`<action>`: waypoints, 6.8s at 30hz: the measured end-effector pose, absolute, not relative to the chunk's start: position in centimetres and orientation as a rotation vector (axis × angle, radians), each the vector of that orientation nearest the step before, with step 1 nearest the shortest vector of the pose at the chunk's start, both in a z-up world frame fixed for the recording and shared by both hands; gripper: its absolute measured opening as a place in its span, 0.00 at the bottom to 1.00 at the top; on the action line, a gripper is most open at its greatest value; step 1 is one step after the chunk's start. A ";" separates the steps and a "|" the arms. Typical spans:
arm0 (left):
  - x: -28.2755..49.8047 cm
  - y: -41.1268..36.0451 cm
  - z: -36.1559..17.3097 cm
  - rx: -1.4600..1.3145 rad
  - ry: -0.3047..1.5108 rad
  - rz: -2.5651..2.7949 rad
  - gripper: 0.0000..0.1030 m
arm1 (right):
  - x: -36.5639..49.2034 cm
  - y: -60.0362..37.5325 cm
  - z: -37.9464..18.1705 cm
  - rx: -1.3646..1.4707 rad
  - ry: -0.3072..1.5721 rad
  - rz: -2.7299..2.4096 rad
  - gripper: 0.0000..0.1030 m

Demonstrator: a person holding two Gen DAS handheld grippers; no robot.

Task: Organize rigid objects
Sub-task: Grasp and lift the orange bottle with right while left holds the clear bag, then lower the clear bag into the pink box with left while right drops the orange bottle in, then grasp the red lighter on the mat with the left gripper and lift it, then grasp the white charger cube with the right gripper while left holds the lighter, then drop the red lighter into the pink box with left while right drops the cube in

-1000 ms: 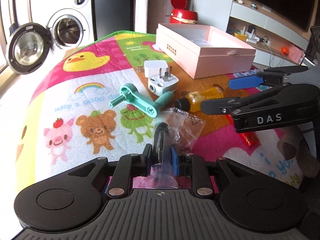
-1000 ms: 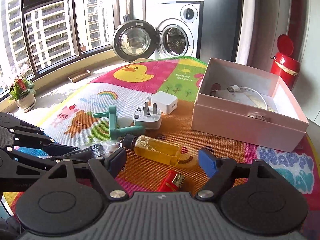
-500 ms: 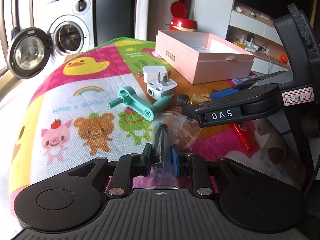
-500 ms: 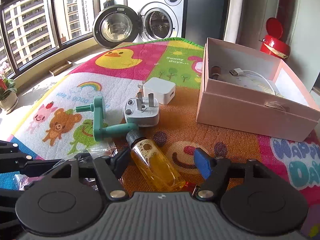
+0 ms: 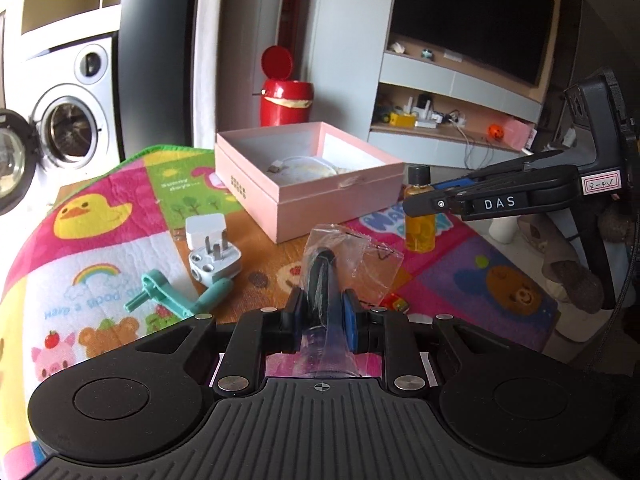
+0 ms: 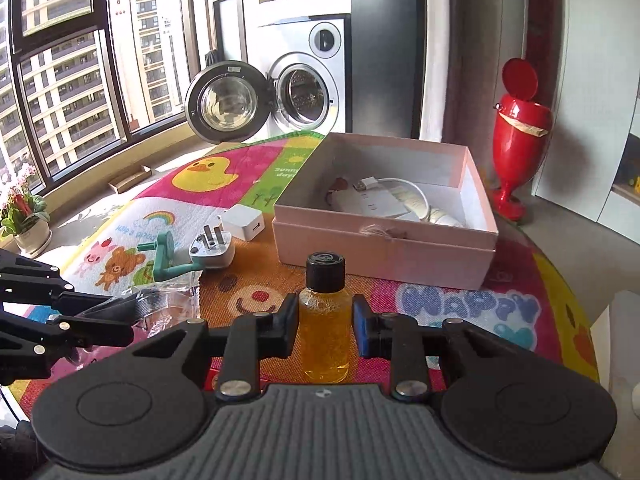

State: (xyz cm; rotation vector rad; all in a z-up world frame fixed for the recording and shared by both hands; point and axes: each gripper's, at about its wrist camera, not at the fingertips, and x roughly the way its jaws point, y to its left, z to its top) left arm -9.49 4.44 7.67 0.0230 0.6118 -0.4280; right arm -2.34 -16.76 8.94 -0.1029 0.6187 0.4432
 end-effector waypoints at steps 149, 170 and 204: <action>-7.9 16.1 1.7 -0.261 0.667 -0.141 0.26 | 11.1 4.1 3.1 -0.308 0.920 0.642 0.25; -5.7 9.4 2.8 -0.175 0.693 -0.263 0.26 | -4.6 -11.3 3.9 -0.436 0.668 0.670 0.65; -4.6 3.3 10.9 -0.031 0.564 -0.473 0.26 | -2.7 -16.6 12.3 -0.255 0.528 0.591 0.31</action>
